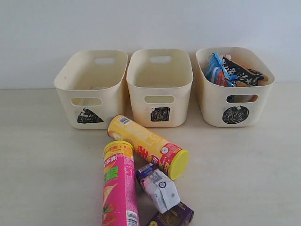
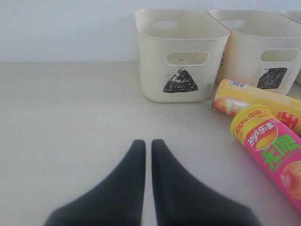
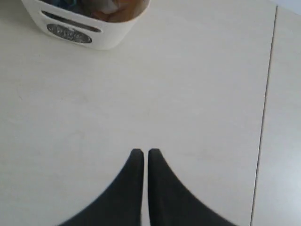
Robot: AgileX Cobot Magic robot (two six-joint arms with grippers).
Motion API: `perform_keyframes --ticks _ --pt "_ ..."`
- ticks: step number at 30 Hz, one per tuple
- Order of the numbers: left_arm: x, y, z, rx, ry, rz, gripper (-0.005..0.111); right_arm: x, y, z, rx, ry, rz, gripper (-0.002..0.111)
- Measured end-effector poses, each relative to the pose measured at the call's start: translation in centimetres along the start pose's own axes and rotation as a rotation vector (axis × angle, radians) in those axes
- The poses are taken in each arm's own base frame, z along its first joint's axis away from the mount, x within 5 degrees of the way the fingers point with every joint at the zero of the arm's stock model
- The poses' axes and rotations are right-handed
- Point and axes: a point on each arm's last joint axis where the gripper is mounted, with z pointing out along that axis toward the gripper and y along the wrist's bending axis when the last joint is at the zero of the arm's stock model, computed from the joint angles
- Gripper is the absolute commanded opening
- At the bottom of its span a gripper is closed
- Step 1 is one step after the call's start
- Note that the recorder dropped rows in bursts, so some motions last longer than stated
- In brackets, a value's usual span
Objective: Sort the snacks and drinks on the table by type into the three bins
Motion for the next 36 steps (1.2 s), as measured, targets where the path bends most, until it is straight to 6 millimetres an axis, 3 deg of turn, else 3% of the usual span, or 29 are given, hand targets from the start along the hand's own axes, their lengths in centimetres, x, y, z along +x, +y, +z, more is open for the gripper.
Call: perform_keyframes --ticks 6,13,23,36 --pt "0.0 0.0 0.0 0.0 0.0 0.0 0.004 3.4 0.8 -0.6 -0.002 0.027 0.054 0.0" --pt "0.0 0.0 0.0 0.0 0.0 0.0 0.004 7.2 2.4 0.5 -0.05 0.049 0.106 0.0" --pt "0.0 0.0 0.0 0.0 0.0 0.0 0.004 10.8 5.2 1.4 -0.193 -0.107 0.197 0.0" --pt "0.0 0.0 0.0 0.0 0.0 0.0 0.004 11.5 5.4 0.9 -0.191 -0.17 0.211 0.0"
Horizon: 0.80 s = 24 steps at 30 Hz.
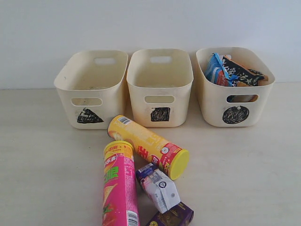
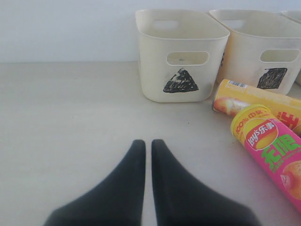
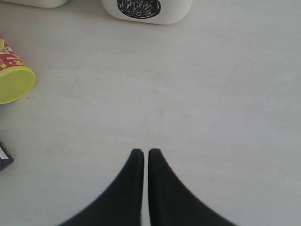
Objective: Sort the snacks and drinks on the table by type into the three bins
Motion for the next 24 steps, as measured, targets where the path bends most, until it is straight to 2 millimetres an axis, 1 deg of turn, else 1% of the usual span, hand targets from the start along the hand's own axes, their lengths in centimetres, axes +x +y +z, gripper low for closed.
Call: perform_keyframes --ticks 7,9,12,18,24 --pt "0.0 0.0 0.0 0.0 0.0 0.0 0.004 -0.4 -0.1 0.1 0.009 -0.049 -0.07 0.0" --pt "0.0 0.0 0.0 0.0 0.0 0.0 0.004 -0.7 -0.1 -0.2 0.017 -0.111 -0.077 0.0" --pt "0.0 0.0 0.0 0.0 0.0 0.0 0.004 -0.4 -0.1 -1.0 0.033 -0.228 -0.08 0.0" --pt "0.0 0.0 0.0 0.0 0.0 0.0 0.004 2.2 0.1 -2.8 0.058 -0.42 -0.082 0.0" --pt "0.0 0.0 0.0 0.0 0.0 0.0 0.004 5.5 0.3 -3.7 0.073 -0.535 -0.084 0.0"
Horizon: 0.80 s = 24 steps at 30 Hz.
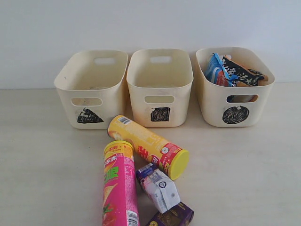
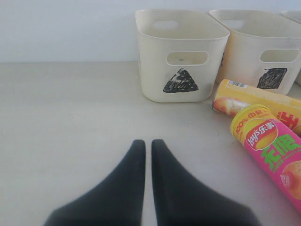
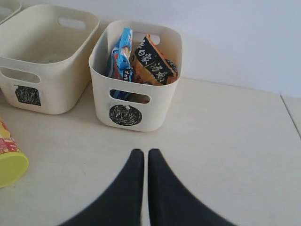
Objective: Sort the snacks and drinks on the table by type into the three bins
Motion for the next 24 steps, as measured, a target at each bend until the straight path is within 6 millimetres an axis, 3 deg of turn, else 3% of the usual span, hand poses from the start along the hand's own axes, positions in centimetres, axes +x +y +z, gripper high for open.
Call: perform_keyframes --ticks 12,24 --pt "0.0 0.0 0.0 0.0 0.0 0.0 0.004 6.3 0.8 -2.4 0.017 -0.117 0.008 0.0" --pt "0.0 0.0 0.0 0.0 0.0 0.0 0.004 8.8 1.1 -1.5 0.02 -0.124 0.039 0.0"
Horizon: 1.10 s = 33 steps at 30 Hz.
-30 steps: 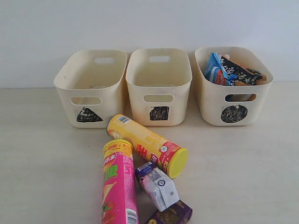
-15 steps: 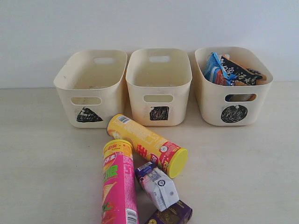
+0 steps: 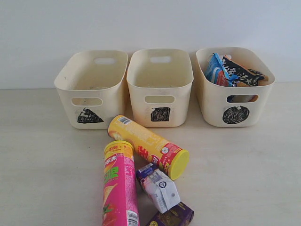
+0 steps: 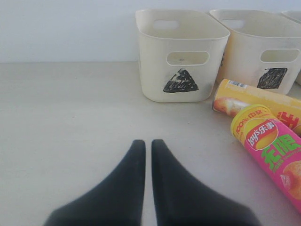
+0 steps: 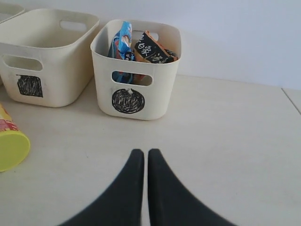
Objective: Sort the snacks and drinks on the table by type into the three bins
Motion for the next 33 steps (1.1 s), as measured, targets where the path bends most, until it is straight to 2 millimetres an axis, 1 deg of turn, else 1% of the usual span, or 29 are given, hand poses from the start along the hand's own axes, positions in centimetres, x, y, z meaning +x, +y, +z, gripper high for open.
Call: perform_keyframes --ticks 5,9,14,17,33 --pt "0.0 0.0 0.0 0.0 0.0 0.0 0.004 1.5 0.1 -0.1 0.01 -0.04 0.05 0.0" --pt "0.0 0.0 0.0 0.0 0.0 0.0 0.004 2.8 0.2 -0.2 0.011 -0.06 0.055 0.0" --pt "0.0 0.0 0.0 0.0 0.0 0.0 0.004 4.5 0.3 0.3 0.01 -0.02 0.078 0.0" --pt "0.0 0.0 0.0 0.0 0.0 0.0 0.004 5.1 0.3 0.5 0.01 -0.004 0.1 0.0" --pt "0.0 0.0 0.0 0.0 0.0 0.0 0.004 5.2 0.3 0.6 0.016 -0.013 0.07 0.0"
